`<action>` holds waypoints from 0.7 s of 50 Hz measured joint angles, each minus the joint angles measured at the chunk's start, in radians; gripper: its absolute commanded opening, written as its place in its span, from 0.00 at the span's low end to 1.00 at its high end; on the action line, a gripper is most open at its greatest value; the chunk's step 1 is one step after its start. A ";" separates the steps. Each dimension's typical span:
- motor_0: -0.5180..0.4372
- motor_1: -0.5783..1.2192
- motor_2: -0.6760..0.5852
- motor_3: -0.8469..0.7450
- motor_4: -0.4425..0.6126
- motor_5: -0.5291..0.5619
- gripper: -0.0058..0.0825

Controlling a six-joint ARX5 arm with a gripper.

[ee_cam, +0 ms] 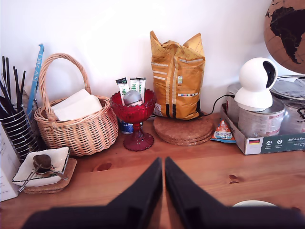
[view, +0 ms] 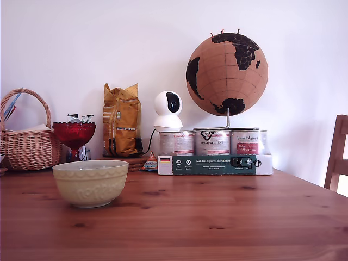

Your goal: Look for the grey coffee capsule, and place it inside the green bowl if it is not there yet

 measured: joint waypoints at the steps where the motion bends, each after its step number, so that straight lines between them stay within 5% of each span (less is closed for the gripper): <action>1: 0.000 0.000 0.000 -0.001 0.002 -0.002 0.04; 20: 0.000 -0.089 0.000 -0.491 0.010 -0.072 0.04; 35: 0.000 -0.076 0.000 -0.486 0.010 -0.072 0.04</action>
